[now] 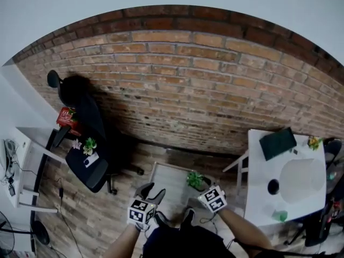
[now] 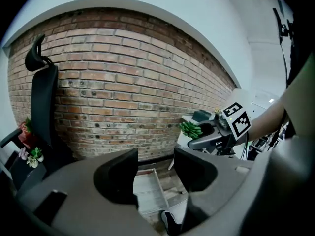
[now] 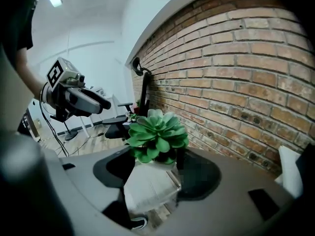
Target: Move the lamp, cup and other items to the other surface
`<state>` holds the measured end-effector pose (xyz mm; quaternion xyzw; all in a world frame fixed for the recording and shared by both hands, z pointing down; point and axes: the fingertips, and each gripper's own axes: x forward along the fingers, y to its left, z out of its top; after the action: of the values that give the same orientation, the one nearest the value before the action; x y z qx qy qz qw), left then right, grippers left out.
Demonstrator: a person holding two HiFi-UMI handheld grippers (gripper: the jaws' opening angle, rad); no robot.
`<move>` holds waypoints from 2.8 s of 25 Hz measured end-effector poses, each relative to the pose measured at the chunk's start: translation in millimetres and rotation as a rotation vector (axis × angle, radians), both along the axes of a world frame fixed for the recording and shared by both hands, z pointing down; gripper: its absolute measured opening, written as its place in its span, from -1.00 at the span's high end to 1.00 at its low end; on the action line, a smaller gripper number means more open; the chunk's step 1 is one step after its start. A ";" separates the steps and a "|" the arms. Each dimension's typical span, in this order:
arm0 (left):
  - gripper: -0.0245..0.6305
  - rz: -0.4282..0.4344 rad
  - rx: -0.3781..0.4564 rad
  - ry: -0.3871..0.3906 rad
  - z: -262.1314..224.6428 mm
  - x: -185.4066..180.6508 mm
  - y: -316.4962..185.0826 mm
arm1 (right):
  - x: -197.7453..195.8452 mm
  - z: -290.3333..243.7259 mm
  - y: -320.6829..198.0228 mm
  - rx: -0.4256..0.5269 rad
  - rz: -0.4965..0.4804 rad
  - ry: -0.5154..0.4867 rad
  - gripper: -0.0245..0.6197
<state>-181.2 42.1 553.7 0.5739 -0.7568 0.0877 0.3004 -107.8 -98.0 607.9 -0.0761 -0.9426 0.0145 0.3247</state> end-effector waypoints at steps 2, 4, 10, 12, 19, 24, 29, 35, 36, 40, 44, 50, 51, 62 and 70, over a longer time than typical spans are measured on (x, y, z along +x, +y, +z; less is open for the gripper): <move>0.25 0.000 0.013 0.010 -6.7 4.7 -7.2 | 9.6 -8.4 -5.3 -0.002 0.022 0.012 0.09; 0.25 0.011 0.022 0.015 -11.5 7.7 -16.0 | 16.2 -15.7 -11.7 0.001 0.038 0.005 0.09; 0.25 0.073 0.065 -0.011 -24.1 8.4 -37.1 | 34.6 -22.6 -26.0 0.017 0.097 -0.057 0.09; 0.25 0.102 0.080 -0.022 -27.3 6.2 -42.7 | 39.7 -27.1 -31.1 0.020 0.137 -0.053 0.09; 0.25 0.235 0.096 0.001 -28.4 12.0 -56.9 | 61.9 -51.9 -40.3 0.031 0.315 -0.041 0.09; 0.25 0.338 0.107 0.011 -26.8 23.0 -67.7 | 89.9 -59.5 -50.2 0.068 0.445 -0.060 0.09; 0.25 0.443 0.105 0.038 -18.4 44.6 -75.0 | 136.4 -60.2 -59.7 0.082 0.601 -0.044 0.09; 0.25 0.551 0.094 0.053 -8.1 81.4 -84.3 | 208.4 -50.0 -65.7 0.093 0.773 -0.022 0.09; 0.25 0.567 0.094 0.052 -8.3 88.8 -87.0 | 221.1 -48.9 -66.5 0.096 0.797 -0.019 0.09; 0.25 0.620 0.087 0.035 -11.8 117.9 -103.0 | 268.5 -44.1 -74.4 0.091 0.883 -0.020 0.09; 0.25 0.646 0.089 0.020 -19.6 147.2 -122.6 | 310.3 -35.8 -87.0 0.093 0.929 -0.004 0.09; 0.25 0.667 0.062 -0.004 -20.0 200.4 -138.7 | 370.8 -17.9 -109.7 0.096 0.952 0.032 0.09; 0.25 0.667 0.054 -0.007 -19.4 208.1 -140.8 | 380.0 -13.6 -113.7 0.091 0.955 0.036 0.09; 0.25 0.647 -0.011 -0.042 -9.3 281.0 -176.1 | 445.7 30.4 -163.3 0.071 0.916 0.080 0.09; 0.25 0.614 -0.035 -0.041 0.0 312.2 -188.8 | 443.9 39.2 -174.6 0.035 0.829 0.049 0.07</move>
<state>131.0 -146.7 553.7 0.7686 -0.5524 0.1988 0.2542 336.1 -272.5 647.1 0.3158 -0.8855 0.1298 0.3151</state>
